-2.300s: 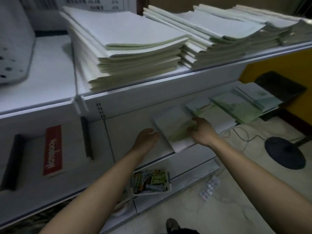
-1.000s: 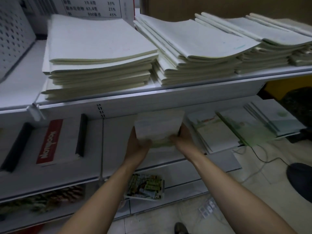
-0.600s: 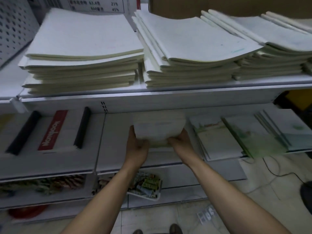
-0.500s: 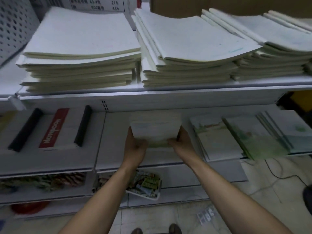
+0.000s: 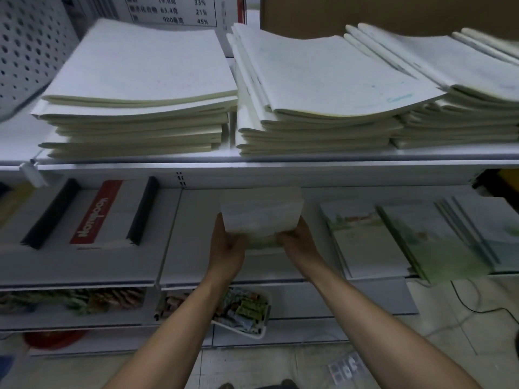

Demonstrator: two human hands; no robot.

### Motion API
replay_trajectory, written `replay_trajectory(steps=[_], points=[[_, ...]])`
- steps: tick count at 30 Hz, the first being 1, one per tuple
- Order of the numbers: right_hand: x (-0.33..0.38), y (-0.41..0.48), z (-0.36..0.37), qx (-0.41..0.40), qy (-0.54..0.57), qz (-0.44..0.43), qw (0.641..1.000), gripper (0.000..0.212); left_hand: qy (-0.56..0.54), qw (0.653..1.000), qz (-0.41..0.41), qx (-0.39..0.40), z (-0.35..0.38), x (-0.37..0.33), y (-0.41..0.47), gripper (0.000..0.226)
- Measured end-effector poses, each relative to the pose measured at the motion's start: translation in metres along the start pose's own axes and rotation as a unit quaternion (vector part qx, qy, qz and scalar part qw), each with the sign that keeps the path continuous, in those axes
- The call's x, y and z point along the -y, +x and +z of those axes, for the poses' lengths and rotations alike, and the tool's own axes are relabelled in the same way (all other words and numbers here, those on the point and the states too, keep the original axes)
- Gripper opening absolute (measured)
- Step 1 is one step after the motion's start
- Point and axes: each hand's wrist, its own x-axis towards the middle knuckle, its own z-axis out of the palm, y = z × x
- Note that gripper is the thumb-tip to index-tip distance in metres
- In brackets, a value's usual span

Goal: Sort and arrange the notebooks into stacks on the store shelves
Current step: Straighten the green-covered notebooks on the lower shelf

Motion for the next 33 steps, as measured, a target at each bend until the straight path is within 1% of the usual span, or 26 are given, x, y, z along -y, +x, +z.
replay_trajectory(steps=[2,5,7,10,12,13,15,17,19,21,23,25,27,30,32,33], points=[[0.001,0.000,0.000,-0.006,-0.004,-0.002,1.000,0.050,-0.006,1.000,0.003,0.007,0.000,-0.001,0.000,0.052],[0.002,-0.001,-0.001,-0.013,0.001,0.006,1.000,0.048,-0.002,0.999,0.002,0.049,-0.002,0.000,0.005,0.049],[0.005,0.001,-0.003,0.005,-0.009,0.002,1.000,0.046,0.007,0.997,-0.011,0.078,-0.008,0.001,0.012,0.054],[0.010,0.004,-0.011,0.039,-0.040,0.007,0.998,0.057,0.012,0.990,-0.053,0.132,-0.023,-0.001,0.024,0.065],[0.013,0.004,-0.019,0.071,-0.054,0.028,0.996,0.062,0.004,0.980,-0.096,0.177,-0.035,-0.004,0.032,0.066],[0.014,0.004,-0.023,0.086,-0.040,0.044,0.994,0.063,0.004,0.975,-0.118,0.187,-0.041,-0.006,0.037,0.062],[0.013,0.006,-0.026,0.091,0.021,0.088,0.992,0.057,0.003,0.968,-0.167,0.187,-0.048,-0.010,0.046,0.049],[0.011,0.011,-0.023,0.071,0.056,0.131,0.987,0.050,-0.013,0.958,-0.220,0.185,-0.049,-0.013,0.052,0.043],[0.010,0.015,-0.017,0.056,0.042,0.152,0.986,0.052,-0.002,0.951,-0.249,0.183,-0.048,-0.013,0.053,0.039],[0.010,0.016,-0.011,0.052,0.021,0.154,0.986,0.056,0.016,0.948,-0.263,0.179,-0.046,-0.011,0.052,0.036],[0.011,0.016,-0.007,0.044,0.013,0.154,0.987,0.055,0.040,0.946,-0.269,0.174,-0.045,-0.009,0.053,0.036],[0.014,0.015,-0.002,0.026,-0.031,0.151,0.988,0.047,0.096,0.947,-0.257,0.169,-0.042,-0.003,0.055,0.042],[0.016,0.014,0.003,0.005,-0.110,0.135,0.985,0.036,0.177,0.939,-0.233,0.179,-0.039,0.003,0.057,0.046],[0.016,0.014,0.010,-0.018,-0.220,0.119,0.968,0.026,0.240,0.926,-0.228,0.183,-0.032,0.008,0.058,0.040],[0.019,0.016,0.011,-0.027,-0.269,0.134,0.953,0.025,0.282,0.913,-0.227,0.188,-0.028,0.007,0.059,0.043],[0.024,0.016,0.011,-0.022,-0.293,0.149,0.944,0.030,0.304,0.904,-0.228,0.194,-0.027,0.007,0.060,0.047]])
